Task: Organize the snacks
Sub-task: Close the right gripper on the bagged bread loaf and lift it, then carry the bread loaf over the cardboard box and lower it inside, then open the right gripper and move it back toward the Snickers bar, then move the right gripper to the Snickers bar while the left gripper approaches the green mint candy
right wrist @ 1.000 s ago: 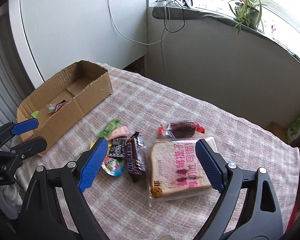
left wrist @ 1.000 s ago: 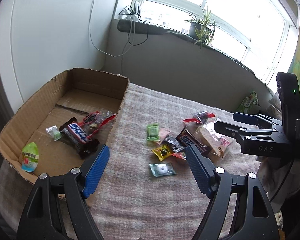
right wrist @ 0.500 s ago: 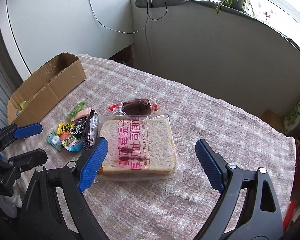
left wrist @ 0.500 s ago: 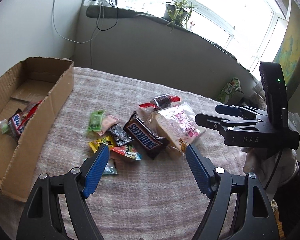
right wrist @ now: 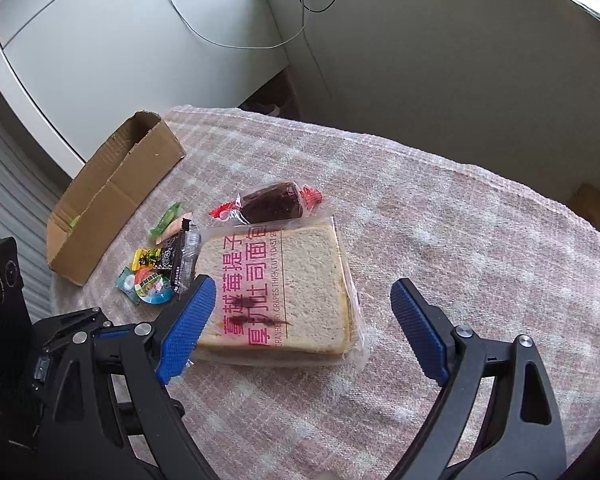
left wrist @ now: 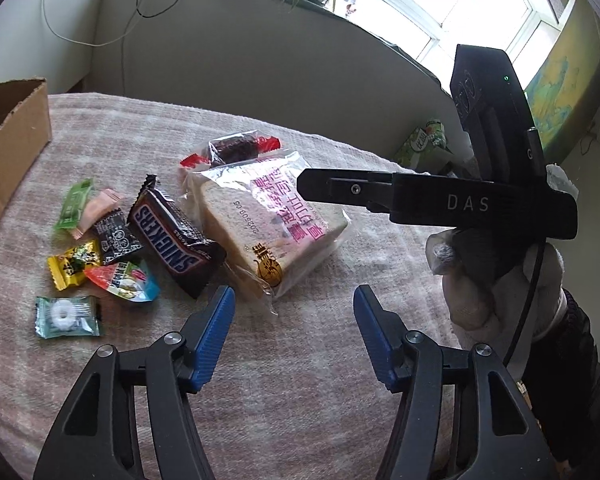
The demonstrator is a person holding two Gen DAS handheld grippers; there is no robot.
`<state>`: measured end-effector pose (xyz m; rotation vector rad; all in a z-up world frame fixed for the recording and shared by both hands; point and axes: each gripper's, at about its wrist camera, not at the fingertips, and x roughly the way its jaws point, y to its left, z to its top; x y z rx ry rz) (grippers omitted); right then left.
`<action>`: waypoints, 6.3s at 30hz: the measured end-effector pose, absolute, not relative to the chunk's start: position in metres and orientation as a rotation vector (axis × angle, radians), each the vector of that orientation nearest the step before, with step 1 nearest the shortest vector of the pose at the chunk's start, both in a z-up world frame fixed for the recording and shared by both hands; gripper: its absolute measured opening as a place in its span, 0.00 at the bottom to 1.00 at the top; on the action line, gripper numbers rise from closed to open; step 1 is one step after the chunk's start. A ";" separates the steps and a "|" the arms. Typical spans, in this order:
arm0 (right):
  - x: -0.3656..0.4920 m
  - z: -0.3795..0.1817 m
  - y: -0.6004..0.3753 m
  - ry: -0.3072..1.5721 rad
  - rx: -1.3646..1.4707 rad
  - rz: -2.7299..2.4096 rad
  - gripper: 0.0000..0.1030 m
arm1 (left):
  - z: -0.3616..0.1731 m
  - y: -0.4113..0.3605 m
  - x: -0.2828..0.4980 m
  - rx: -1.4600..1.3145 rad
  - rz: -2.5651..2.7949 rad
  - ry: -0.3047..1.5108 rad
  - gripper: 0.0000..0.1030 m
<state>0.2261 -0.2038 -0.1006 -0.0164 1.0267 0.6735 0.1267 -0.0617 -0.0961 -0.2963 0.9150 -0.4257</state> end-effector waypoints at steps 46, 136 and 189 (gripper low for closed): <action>0.186 -0.064 -0.200 0.985 0.030 0.693 0.61 | -0.075 -0.051 0.121 -0.293 -0.422 0.816 0.58; 0.159 -0.044 0.071 0.907 -0.226 0.871 0.83 | -0.052 0.180 0.033 -0.315 0.118 0.652 0.63; 0.170 -0.110 -0.108 0.952 -0.263 0.687 0.66 | -0.102 0.030 0.086 -0.144 -0.133 0.848 0.59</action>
